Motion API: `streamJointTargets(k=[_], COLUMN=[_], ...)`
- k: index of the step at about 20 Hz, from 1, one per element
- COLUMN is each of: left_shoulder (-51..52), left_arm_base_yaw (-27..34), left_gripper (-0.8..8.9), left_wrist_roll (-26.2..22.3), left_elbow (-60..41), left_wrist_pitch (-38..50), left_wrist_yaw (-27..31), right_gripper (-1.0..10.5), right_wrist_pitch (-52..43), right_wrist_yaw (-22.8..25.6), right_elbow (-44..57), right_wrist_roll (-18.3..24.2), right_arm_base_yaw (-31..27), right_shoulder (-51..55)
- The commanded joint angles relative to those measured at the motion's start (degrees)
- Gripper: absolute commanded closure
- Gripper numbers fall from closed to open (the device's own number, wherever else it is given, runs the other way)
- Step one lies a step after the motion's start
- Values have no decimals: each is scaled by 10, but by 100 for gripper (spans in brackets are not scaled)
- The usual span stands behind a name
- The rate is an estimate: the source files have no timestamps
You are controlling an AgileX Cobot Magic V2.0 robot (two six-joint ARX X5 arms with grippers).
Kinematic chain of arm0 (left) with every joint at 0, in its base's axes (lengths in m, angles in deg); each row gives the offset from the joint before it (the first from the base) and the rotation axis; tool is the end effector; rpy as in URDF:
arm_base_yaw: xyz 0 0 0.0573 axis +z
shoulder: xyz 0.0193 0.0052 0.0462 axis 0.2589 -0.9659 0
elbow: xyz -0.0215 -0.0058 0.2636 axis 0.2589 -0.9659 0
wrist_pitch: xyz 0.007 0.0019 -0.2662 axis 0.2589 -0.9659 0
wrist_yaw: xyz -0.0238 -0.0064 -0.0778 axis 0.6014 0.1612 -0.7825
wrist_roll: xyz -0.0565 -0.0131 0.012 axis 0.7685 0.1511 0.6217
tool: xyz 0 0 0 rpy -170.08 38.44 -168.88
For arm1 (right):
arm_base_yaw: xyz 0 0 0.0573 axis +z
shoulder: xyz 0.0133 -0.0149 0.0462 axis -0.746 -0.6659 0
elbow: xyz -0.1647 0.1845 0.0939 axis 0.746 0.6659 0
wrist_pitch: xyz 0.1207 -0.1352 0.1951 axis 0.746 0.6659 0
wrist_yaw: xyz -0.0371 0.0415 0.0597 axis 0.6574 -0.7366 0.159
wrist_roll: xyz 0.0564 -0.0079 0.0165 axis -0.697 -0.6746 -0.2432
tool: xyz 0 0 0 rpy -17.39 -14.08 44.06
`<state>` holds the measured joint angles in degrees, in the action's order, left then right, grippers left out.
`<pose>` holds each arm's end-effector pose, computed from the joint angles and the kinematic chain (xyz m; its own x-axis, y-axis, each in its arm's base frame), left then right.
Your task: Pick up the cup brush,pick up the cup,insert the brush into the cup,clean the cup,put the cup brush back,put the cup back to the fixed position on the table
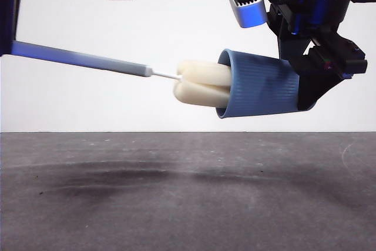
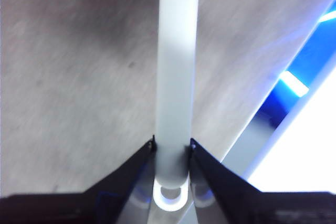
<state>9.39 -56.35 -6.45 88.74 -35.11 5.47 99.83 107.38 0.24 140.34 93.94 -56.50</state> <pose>0.1828 -0.1534 0.3016 0.2461 -0.0194 -0.9690 0.8344 0.5130 0.2016 0.2086 0.1851 0.2326 0.6957 -0.0383 -0.7173 -0.7171 -0.0944 -0.6905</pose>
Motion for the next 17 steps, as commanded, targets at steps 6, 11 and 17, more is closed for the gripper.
streamJointTargets(k=[6,11,17], left_shoulder=[-60,-83,-74], left_arm_base_yaw=[-39,-45,-16], left_gripper=[823,823,822], left_wrist_roll=[5,8,21], left_elbow=[0,0,0], left_wrist_pitch=[104,162,80], left_wrist_yaw=[-13,-15,35], right_gripper=[963,963,963], right_wrist_pitch=[-7,-11,2], right_wrist_yaw=[-32,-31,-25], right_elbow=[-2,-2,-2], right_wrist_roll=[-15,-20,-38], right_arm_base_yaw=[10,26,28], right_shoulder=[-3,-3,-3])
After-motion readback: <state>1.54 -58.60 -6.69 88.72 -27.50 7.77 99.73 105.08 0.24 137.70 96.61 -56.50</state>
